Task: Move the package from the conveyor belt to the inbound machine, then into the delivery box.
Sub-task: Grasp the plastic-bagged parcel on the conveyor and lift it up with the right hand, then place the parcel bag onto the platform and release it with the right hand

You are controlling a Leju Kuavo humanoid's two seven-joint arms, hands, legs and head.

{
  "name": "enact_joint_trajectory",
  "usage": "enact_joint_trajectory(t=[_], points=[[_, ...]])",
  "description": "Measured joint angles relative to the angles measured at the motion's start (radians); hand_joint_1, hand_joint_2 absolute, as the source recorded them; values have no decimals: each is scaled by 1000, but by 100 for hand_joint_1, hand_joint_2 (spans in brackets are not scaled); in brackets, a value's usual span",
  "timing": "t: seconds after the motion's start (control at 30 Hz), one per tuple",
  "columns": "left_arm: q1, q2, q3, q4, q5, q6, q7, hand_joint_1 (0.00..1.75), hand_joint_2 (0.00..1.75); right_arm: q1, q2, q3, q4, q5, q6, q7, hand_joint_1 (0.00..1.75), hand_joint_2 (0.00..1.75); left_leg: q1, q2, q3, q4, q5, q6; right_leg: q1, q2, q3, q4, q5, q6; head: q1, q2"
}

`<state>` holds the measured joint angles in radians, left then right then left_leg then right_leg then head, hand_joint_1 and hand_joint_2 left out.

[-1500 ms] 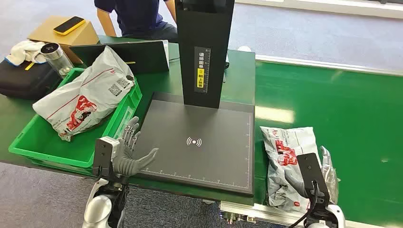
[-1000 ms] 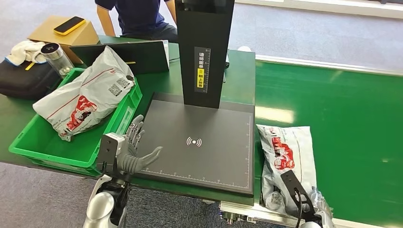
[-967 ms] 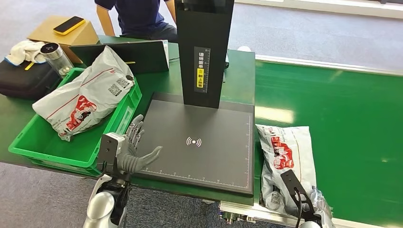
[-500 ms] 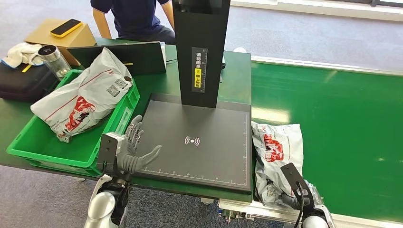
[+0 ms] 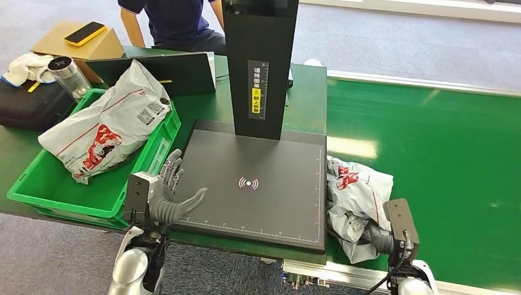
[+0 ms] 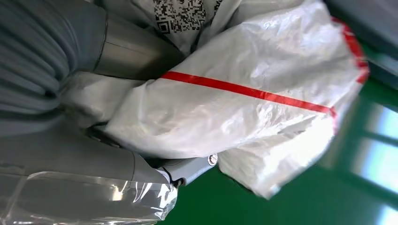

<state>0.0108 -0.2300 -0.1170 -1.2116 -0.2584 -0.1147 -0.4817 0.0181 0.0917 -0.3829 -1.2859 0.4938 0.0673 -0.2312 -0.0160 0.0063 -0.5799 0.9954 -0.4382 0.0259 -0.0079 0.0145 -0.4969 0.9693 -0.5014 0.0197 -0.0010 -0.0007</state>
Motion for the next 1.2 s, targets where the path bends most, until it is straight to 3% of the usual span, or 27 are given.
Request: enact_joint_trajectory(t=[0.27,0.5,0.63,0.8,1.03,1.2], points=[[0,0,1,0,0,1,-18,0,175,22,48,-60,-153,-222,-217,-216,175,175,0,-1,-2,0,0,0,0,-1,-2,0,0,0,0,0],[-9,0,1,0,2,3,-23,0,175,29,99,-98,-304,-295,-348,-339,175,175,0,-1,-3,0,0,0,0,-1,-3,0,0,0,0,0],[-12,0,2,-1,3,3,-31,0,175,20,105,-70,-348,-236,-334,-348,175,175,0,-1,-3,0,0,0,0,-1,-2,0,0,0,0,0],[-12,0,3,-4,8,3,-40,0,175,-17,82,36,-353,-86,-264,-326,175,175,0,-1,-2,0,0,0,0,-1,-2,1,0,0,0,0],[-19,0,-2,-8,13,-6,-49,0,175,-117,-30,282,-290,188,-130,-231,175,175,0,-2,-3,0,1,0,0,-2,-2,1,0,0,0,0],[-29,2,-14,-8,15,-10,-52,0,175,-180,-110,438,-203,241,-109,-216,175,175,0,-4,-3,0,1,0,0,-4,-2,1,0,0,0,0]])
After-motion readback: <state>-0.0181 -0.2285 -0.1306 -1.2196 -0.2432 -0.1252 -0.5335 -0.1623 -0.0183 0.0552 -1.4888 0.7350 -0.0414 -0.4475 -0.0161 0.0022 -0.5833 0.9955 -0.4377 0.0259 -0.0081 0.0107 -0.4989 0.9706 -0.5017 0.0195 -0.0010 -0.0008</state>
